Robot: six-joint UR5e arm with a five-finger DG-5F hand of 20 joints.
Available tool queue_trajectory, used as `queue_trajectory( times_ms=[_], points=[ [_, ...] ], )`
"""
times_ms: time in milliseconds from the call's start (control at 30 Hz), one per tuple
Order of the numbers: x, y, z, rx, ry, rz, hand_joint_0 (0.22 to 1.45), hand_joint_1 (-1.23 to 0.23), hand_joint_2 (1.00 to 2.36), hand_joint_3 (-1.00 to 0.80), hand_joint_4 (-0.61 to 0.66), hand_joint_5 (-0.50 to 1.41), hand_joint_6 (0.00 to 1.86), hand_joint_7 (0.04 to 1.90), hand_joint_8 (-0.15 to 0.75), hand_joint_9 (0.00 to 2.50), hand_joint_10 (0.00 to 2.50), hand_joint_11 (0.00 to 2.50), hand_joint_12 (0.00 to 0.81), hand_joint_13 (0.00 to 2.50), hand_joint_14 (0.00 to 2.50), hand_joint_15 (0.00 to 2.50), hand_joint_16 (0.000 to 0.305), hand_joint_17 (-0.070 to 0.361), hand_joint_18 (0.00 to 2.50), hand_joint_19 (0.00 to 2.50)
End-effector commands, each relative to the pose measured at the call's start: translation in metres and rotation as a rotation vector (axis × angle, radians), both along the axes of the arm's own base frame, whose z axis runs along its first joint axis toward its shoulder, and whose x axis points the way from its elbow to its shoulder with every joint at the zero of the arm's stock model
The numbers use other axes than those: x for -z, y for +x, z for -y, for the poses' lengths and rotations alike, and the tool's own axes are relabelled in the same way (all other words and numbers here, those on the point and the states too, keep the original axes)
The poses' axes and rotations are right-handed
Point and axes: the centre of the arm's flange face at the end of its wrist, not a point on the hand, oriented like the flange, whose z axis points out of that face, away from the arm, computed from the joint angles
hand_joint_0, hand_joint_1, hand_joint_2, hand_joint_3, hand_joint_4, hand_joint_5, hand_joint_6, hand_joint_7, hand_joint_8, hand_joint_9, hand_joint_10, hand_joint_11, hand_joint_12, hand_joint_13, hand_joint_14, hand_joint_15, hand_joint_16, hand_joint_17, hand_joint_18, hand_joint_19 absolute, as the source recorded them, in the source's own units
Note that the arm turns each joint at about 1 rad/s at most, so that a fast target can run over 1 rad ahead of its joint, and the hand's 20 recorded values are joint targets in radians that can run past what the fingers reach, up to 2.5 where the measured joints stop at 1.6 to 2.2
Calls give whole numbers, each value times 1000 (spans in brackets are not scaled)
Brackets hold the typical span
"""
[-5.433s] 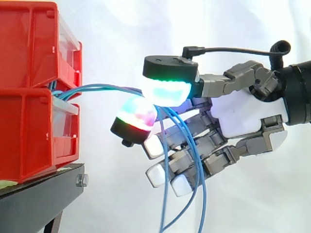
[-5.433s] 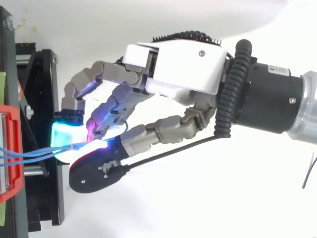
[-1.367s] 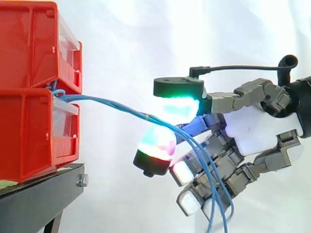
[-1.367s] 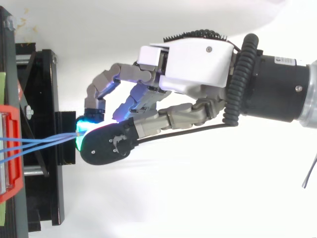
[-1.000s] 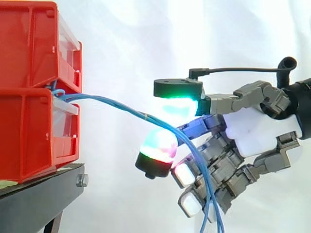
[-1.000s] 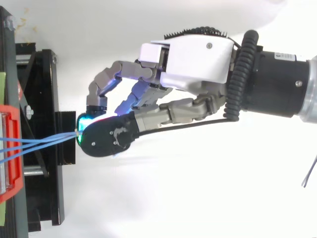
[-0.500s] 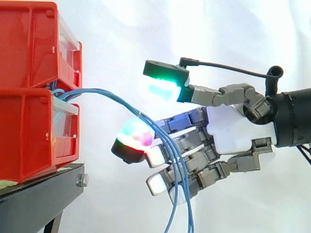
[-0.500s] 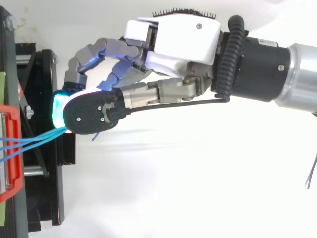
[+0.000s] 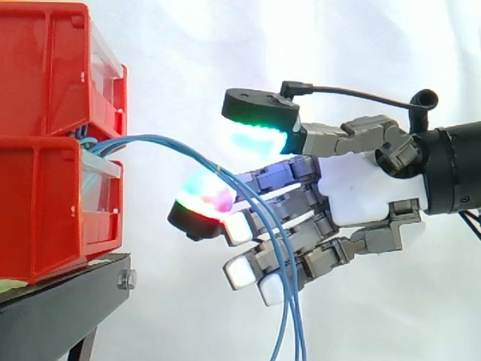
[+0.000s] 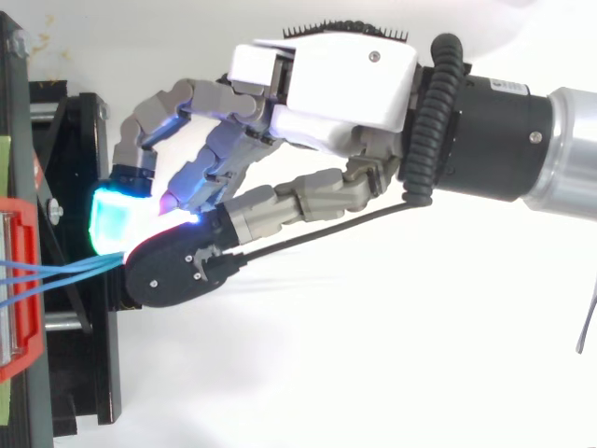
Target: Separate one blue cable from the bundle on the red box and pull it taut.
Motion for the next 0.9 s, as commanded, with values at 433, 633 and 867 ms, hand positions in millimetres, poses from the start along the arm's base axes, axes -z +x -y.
queue_trajectory(
  times_ms=[433, 633, 867],
  points=[
    [3, -3, -15, -16, -6, -39, 599, -812, 1004, -443, 98, -157, 825, 789, 202, 960, 16, 564, 352, 799, 23, 567, 40, 90, 768, 511],
    [4, -4, -22, -21, -6, -49, 674, -885, 1012, -354, 20, -177, 882, 765, 196, 955, 18, 574, 349, 810, 25, 562, 39, 88, 799, 490],
    [3, -3, -31, -24, -3, -43, 646, -832, 1013, -328, 62, -179, 909, 741, 197, 954, 18, 577, 349, 804, 24, 569, 39, 89, 801, 505]
  ],
)
